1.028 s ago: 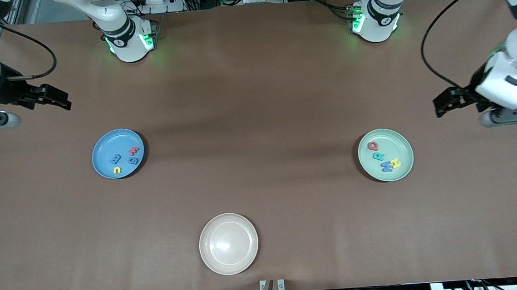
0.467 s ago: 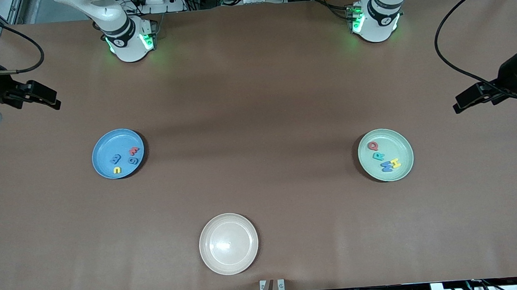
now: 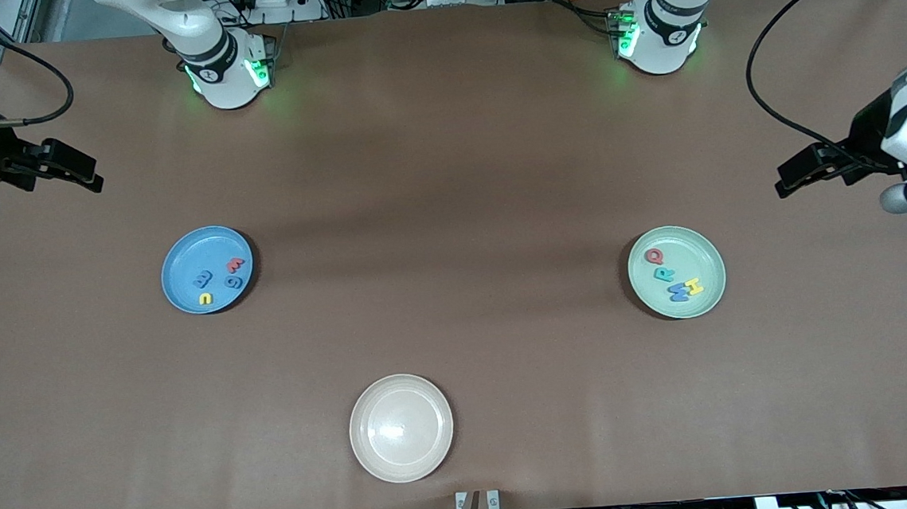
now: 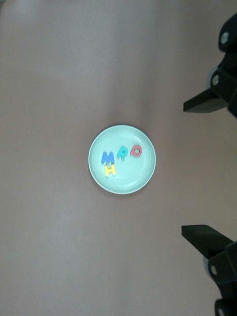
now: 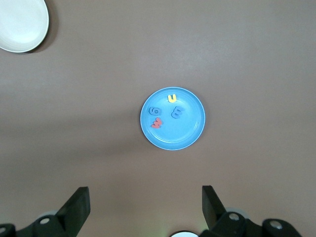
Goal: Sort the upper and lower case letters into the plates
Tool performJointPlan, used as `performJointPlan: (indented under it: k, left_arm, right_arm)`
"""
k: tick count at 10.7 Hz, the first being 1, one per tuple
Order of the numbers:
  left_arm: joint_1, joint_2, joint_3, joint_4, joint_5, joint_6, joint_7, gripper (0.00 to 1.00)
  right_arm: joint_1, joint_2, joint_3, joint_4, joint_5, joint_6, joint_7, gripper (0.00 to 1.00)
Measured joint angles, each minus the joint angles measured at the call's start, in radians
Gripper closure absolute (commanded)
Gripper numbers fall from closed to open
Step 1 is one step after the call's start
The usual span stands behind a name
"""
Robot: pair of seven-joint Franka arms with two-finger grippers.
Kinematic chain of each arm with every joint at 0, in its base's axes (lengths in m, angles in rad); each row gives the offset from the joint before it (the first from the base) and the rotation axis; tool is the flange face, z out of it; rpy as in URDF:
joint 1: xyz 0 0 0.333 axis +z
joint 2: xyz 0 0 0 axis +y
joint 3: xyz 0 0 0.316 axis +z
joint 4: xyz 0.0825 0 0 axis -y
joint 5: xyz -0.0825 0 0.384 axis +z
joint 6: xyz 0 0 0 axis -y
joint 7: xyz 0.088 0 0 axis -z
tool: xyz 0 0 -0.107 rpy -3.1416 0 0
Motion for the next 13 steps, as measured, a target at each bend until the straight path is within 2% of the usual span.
performJointPlan:
  k: [9, 13]
  left_arm:
    - [-0.003, -0.006, -0.015, 0.008, 0.0, -0.036, 0.001, 0.0]
    - [-0.003, -0.006, -0.015, 0.008, 0.017, -0.047, 0.101, 0.0]
  right_arm:
    - [0.0, 0.007, 0.0, 0.0, 0.0, 0.002, 0.0, 0.0]
    - [0.001, 0.011, 0.002, 0.0, 0.0, 0.036, 0.0, 0.0]
